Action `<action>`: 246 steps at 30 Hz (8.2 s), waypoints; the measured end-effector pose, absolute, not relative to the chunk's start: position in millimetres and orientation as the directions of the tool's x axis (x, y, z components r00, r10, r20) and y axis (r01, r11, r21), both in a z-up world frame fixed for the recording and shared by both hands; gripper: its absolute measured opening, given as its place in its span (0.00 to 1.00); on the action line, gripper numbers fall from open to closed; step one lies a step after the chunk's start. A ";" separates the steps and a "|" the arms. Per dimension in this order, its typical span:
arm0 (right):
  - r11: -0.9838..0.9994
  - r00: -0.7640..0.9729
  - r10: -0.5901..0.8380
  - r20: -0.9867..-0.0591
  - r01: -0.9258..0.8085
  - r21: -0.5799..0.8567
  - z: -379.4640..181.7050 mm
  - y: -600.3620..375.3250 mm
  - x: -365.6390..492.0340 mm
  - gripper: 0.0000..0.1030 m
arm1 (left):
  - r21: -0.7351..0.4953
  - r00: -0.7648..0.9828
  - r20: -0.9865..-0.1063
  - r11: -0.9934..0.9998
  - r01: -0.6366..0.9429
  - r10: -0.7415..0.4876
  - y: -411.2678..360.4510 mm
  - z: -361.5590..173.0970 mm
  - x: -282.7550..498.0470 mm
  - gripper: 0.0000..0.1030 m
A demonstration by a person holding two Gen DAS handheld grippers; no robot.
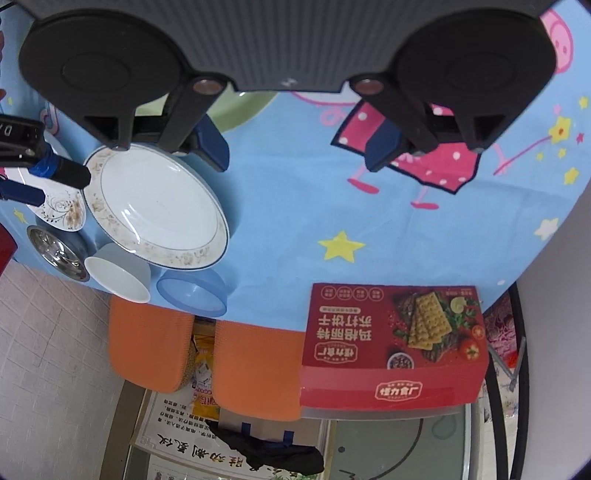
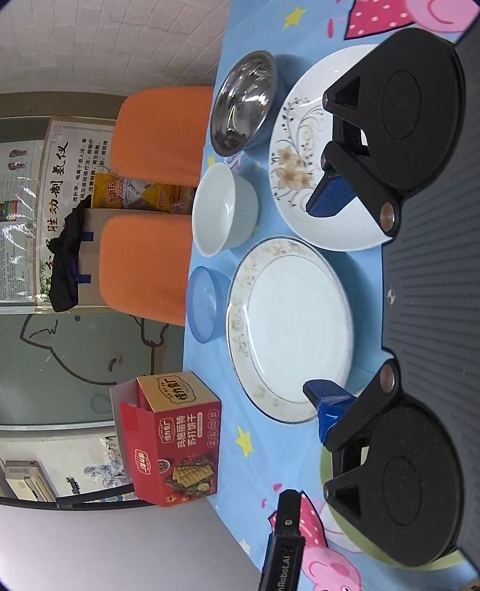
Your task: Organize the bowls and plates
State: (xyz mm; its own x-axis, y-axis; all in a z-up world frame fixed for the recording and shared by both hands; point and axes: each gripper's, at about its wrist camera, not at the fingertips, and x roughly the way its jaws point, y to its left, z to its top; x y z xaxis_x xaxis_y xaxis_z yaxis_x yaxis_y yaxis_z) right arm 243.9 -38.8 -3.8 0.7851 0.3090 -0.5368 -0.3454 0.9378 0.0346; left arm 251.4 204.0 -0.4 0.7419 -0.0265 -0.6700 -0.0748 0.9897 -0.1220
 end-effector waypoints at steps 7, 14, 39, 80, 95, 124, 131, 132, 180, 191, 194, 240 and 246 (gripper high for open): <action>0.932 0.738 0.312 -0.599 -0.360 0.041 -21.4 -22.1 314.7 0.80 | -0.143 0.721 -0.691 0.987 -0.071 -0.048 202.5 -9.1 281.0 0.73; 0.944 0.717 0.269 -0.643 -0.327 0.031 -36.0 0.4 332.8 0.82 | -0.144 0.718 -0.695 0.986 -0.086 -0.039 213.3 -12.3 288.9 0.73; 0.908 0.692 0.360 -0.626 -0.413 0.065 -50.8 16.5 312.6 0.82 | -0.104 0.662 -0.745 0.995 -0.002 -0.077 177.7 -37.5 351.5 0.73; 0.911 0.735 0.356 -0.577 -0.411 0.038 -31.4 22.2 300.7 0.83 | -0.093 0.713 -0.695 0.995 0.041 -0.094 157.7 -9.2 350.3 0.54; 0.907 0.735 0.384 -0.559 -0.413 0.081 2.5 19.9 199.2 0.85 | -0.081 0.739 -0.668 0.995 0.050 -0.092 157.5 19.7 236.7 0.50; 0.903 0.747 0.397 -0.534 -0.423 0.079 0.1 3.5 121.7 0.84 | -0.062 0.748 -0.664 0.995 -0.072 0.013 188.8 6.6 181.9 0.68; 0.935 0.748 0.344 -0.568 -0.326 0.137 -12.0 -32.3 132.5 0.84 | -0.077 0.753 -0.658 0.994 -0.075 0.005 187.0 13.2 181.7 0.71; 0.939 0.749 0.339 -0.570 -0.311 0.149 -12.8 -38.1 134.3 0.84 | -0.070 0.752 -0.659 0.995 -0.070 0.007 183.3 13.6 183.0 0.71; 0.983 0.779 0.122 -0.615 -0.010 0.183 -48.1 -180.1 256.7 0.84 | -0.119 0.535 -0.796 0.940 0.321 -0.284 -23.8 -28.6 381.5 0.71; 0.995 0.786 0.080 -0.613 -0.030 0.092 -52.8 -162.1 256.9 0.86 | -0.120 0.541 -0.787 0.933 0.339 -0.298 -28.2 -33.2 377.4 0.71; 0.996 0.783 0.079 -0.617 -0.036 0.082 -52.9 -159.6 258.2 0.87 | -0.120 0.541 -0.784 0.929 0.349 -0.304 -31.1 -33.4 375.1 0.71; 0.993 0.854 0.116 -0.507 -0.102 0.055 13.7 -98.3 184.1 0.85 | -0.135 0.656 -0.677 0.932 0.335 -0.334 28.3 36.5 270.8 0.66; 0.987 0.862 0.155 -0.484 -0.158 0.034 23.1 -59.6 156.7 0.85 | -0.140 0.696 -0.653 0.951 0.277 -0.299 75.5 42.2 230.5 0.66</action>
